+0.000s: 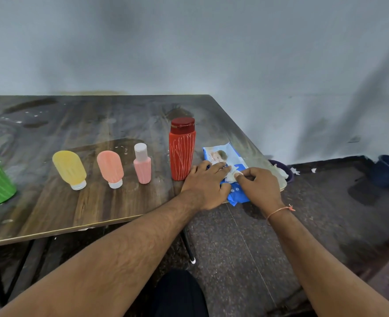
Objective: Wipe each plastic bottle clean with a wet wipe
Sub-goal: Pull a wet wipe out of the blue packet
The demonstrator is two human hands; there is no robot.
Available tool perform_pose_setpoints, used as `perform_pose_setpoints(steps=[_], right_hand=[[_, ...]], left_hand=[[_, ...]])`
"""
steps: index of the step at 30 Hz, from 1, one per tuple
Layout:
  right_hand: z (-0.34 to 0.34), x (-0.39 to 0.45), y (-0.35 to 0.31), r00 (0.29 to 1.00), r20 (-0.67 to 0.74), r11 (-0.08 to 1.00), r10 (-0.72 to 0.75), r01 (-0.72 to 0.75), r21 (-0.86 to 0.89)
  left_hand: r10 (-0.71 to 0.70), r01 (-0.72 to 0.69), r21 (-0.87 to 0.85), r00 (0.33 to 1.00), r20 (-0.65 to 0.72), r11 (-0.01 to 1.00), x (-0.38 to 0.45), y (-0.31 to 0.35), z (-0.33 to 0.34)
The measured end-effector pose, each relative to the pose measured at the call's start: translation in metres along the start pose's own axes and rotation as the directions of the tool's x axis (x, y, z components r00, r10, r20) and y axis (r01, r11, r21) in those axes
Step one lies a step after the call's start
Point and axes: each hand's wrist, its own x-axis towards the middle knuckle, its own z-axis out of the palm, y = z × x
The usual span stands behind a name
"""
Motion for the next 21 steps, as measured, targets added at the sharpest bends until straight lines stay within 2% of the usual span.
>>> perform_pose_setpoints(steps=[10,14,18,21], right_hand=[[-0.031,-0.029,-0.004,0.999,0.044,0.993,-0.027,0.022,0.118],[-0.048,-0.049,-0.006,1.000,0.018,0.984,-0.015,0.012,0.175],[-0.062,-0.067,-0.008,1.000,0.019,0.968,-0.001,-0.004,0.252],[-0.071,-0.080,-0.009,0.998,0.056,0.951,0.000,-0.017,0.308]], left_hand=[[0.006,-0.009,0.059,0.999,0.045,0.998,-0.001,0.002,-0.001],[0.027,-0.027,0.031,1.000,0.000,0.999,-0.004,0.002,-0.004],[0.070,-0.101,-0.182,0.983,-0.171,0.978,-0.012,0.001,-0.008],[0.068,-0.180,-0.437,0.963,-0.260,0.881,-0.022,0.003,-0.010]])
